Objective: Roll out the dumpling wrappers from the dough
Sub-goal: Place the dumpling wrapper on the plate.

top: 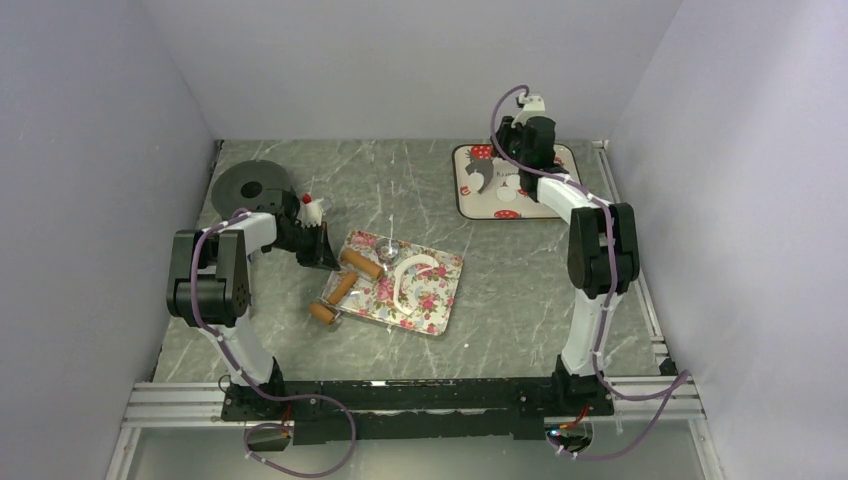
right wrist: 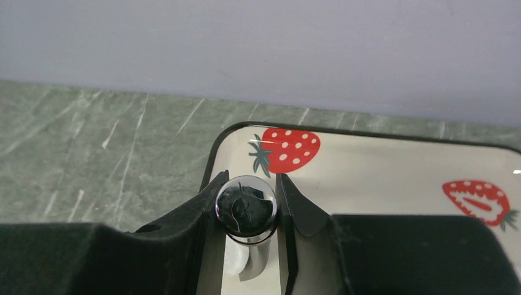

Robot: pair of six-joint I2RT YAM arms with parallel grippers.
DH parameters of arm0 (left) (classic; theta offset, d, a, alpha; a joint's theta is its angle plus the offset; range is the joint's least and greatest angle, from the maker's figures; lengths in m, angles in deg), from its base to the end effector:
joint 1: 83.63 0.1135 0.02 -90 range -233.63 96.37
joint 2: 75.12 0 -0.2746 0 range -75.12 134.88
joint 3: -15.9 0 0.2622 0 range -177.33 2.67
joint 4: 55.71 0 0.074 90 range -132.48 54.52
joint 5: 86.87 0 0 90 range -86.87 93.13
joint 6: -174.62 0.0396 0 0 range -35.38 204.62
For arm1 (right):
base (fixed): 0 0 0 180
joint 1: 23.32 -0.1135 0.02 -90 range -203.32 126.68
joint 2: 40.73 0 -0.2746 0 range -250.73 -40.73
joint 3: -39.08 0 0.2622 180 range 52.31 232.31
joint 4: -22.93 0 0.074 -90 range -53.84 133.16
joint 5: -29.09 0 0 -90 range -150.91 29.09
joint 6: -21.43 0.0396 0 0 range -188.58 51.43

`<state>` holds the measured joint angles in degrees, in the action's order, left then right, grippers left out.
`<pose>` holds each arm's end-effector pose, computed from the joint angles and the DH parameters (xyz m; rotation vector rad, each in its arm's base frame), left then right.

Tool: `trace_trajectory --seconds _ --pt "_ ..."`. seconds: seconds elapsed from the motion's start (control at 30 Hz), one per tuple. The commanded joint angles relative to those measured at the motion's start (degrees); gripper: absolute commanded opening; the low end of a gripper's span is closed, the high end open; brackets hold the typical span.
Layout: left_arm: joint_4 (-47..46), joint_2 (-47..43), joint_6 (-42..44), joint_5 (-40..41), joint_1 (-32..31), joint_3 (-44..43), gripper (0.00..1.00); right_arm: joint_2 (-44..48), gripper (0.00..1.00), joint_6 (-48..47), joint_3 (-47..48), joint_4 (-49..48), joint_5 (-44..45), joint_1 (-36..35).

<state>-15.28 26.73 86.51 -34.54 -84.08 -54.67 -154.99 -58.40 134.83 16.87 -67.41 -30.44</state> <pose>0.3333 -0.0268 0.1461 0.2017 2.6744 -0.9080 0.4878 0.0654 0.2562 -0.0341 1.7975 0.3177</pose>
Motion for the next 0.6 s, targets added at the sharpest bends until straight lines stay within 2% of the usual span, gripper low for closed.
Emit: trace_trajectory --seconds 0.0,0.13,0.33,0.57 --pt "-1.5 -1.7 -0.1 -5.0 0.3 -0.2 0.00 -1.2 0.00 -9.6 4.2 -1.4 0.2 0.5" --pt "-1.6 -1.7 -0.2 -5.1 0.3 -0.2 0.00 -1.2 0.00 -18.8 3.4 -2.7 2.9 -0.9" --pt "-1.7 -1.8 -0.3 -5.2 0.3 -0.3 0.00 -1.4 0.00 -27.9 4.9 -4.8 10.3 -1.6" --pt "-2.0 -1.4 -1.0 -5.2 0.4 -0.1 0.00 3.2 0.00 -27.0 4.3 -11.1 7.4 -2.1"
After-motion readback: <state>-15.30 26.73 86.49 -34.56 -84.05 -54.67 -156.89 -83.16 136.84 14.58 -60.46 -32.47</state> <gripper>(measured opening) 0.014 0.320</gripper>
